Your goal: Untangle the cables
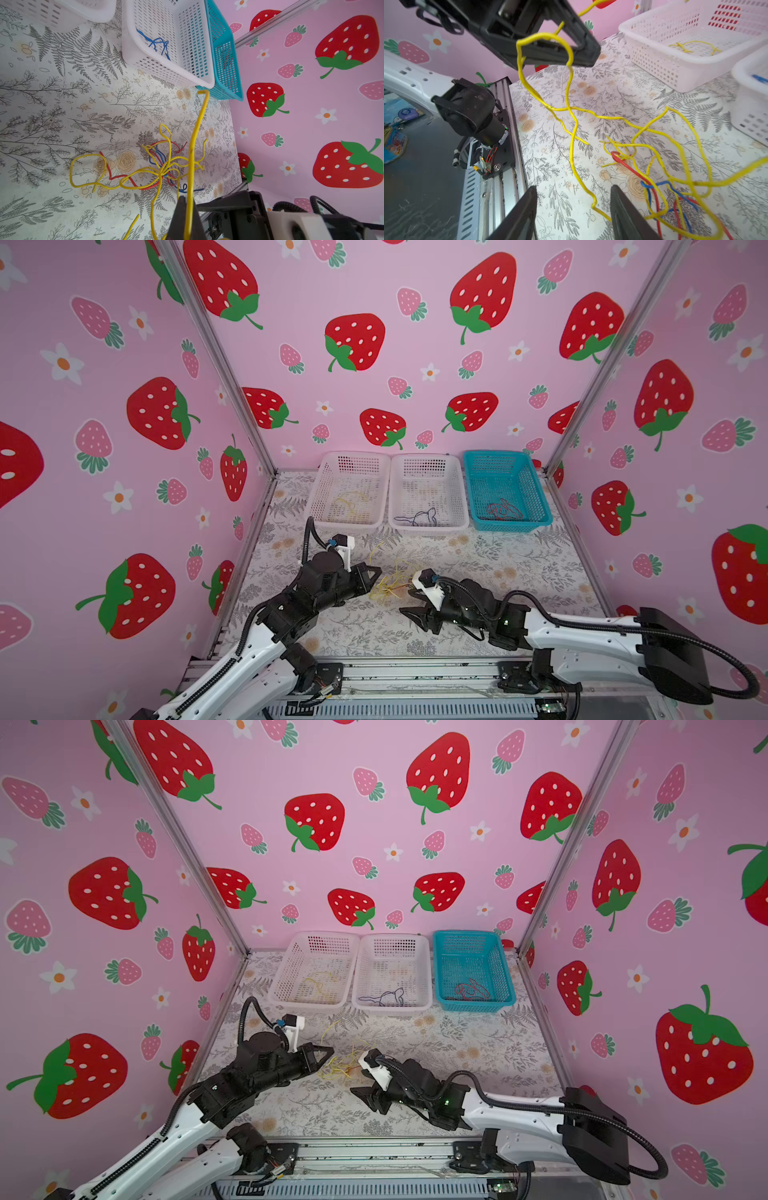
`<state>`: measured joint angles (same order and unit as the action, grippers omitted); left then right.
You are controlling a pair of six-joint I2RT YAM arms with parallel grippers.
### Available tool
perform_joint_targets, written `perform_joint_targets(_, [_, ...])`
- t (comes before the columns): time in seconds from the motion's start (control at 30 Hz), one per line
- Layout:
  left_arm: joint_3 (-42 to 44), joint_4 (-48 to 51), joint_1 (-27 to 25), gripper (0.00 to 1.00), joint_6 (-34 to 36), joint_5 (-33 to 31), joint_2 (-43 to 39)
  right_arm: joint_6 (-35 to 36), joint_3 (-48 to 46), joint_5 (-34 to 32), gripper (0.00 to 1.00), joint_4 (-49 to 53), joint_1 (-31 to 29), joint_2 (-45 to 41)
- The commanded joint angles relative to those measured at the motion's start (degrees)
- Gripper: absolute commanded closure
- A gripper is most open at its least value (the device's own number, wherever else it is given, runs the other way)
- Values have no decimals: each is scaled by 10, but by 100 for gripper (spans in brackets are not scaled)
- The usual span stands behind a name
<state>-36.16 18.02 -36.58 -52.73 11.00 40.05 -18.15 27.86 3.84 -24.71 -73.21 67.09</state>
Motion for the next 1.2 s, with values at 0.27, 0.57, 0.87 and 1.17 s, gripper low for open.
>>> perform_joint_targets(0.27, [-6,-2,3,100,-5,-1,-15,16,51,-34,81,-46,-6,77])
perform_joint_targets(0.57, [12,36,4,100,12,-23,-35,48,36,-96,100,15,-4,-35])
perform_joint_targets(0.87, [9,97,32,100,42,-28,-59,-20,4,-156,100,109,108,-227])
perform_joint_targets(1.17, [2,146,87,100,75,-15,-65,-109,-21,-81,100,159,262,-309])
